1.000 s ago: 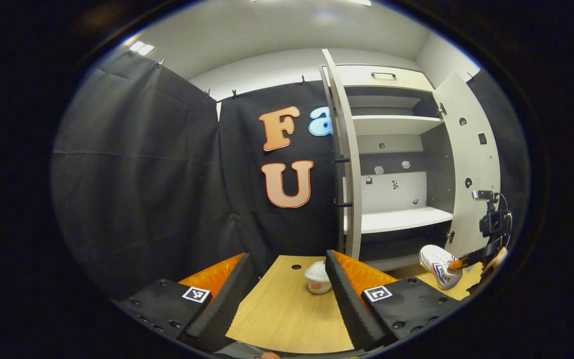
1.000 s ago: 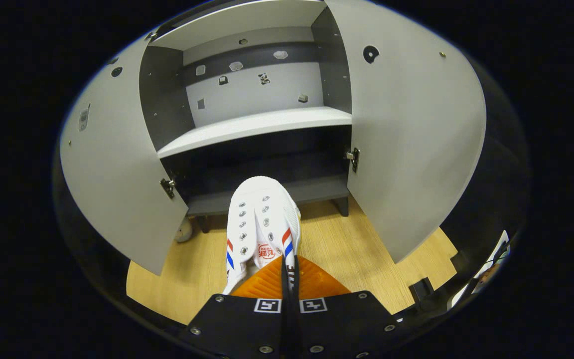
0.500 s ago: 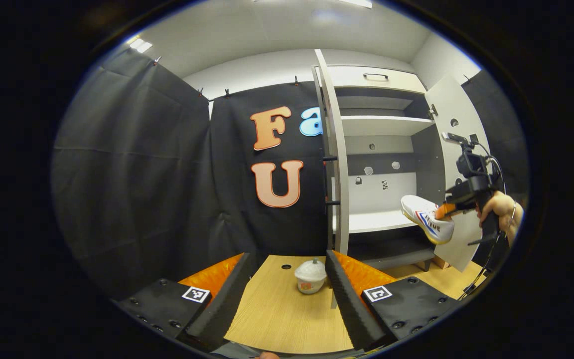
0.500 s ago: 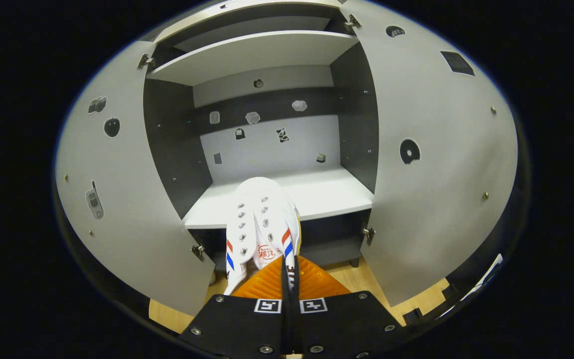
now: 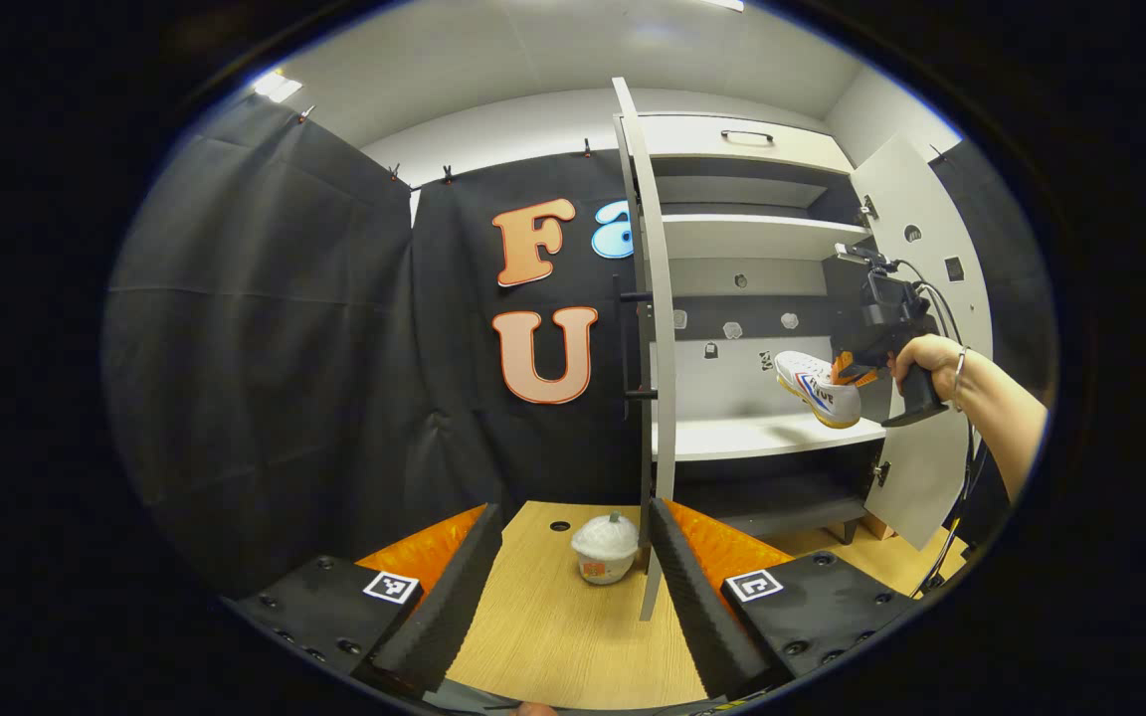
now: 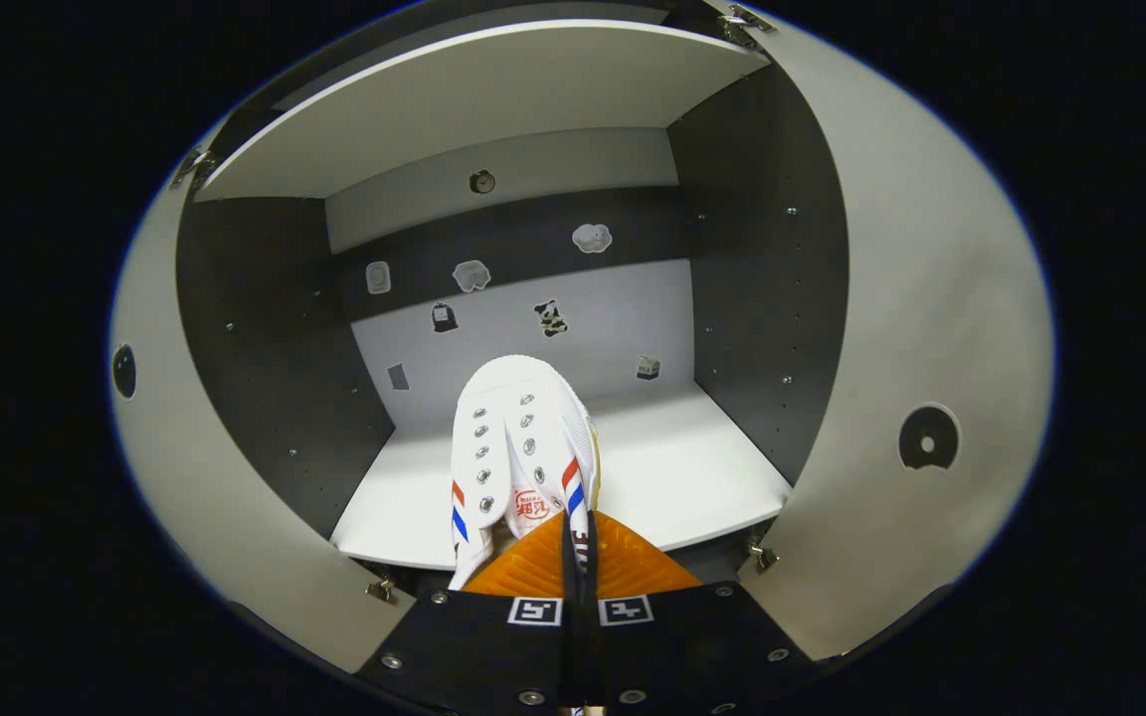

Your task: Grab one shoe with the right hand and put it into the shoe cabinet, grab the other shoe with the left hand and put it into the shoe cabinet; then close the right door with the right hand and the left door with the left hand.

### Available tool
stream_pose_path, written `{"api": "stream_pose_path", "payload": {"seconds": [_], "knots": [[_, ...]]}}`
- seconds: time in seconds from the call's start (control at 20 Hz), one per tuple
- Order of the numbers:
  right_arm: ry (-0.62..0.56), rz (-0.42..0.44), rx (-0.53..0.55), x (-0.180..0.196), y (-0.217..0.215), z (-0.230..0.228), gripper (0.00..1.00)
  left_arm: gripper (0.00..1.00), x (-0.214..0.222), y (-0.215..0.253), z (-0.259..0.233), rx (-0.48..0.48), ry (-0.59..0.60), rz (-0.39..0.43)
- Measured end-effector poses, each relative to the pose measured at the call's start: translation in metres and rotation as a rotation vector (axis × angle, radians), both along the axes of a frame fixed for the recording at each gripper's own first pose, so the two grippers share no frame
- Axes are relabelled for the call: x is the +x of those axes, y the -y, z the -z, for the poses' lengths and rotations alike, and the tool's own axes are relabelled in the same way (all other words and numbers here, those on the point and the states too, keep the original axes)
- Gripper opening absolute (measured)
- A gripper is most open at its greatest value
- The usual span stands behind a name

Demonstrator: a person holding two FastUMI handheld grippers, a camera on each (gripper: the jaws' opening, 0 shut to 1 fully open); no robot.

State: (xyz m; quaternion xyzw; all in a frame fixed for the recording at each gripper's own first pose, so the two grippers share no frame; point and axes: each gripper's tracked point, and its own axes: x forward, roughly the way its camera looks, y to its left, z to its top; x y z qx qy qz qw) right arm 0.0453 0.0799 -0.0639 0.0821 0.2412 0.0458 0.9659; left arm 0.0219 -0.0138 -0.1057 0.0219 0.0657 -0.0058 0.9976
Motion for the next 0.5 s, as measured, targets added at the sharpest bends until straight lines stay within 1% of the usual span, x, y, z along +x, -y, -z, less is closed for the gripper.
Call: {"api": "stream_pose_path", "payload": {"seconds": [0.2,0.35,0.4,0.5], "knots": [[-0.042,0.046,-0.025,0.005,0.009,0.007,0.00,0.96,0.007,-0.001,0.003,0.024,-0.010,-0.048],[-0.081,0.067,-0.046,0.009,0.008,0.016,0.00,0.96,0.009,-0.001,0.008,0.030,-0.030,-0.076],[-0.095,0.068,-0.069,0.007,0.008,0.019,0.00,0.96,0.010,-0.001,0.010,0.032,-0.038,-0.084],[-0.101,0.059,-0.126,0.006,0.009,0.011,0.00,0.96,0.011,0.000,0.016,0.036,-0.054,-0.089]]}}
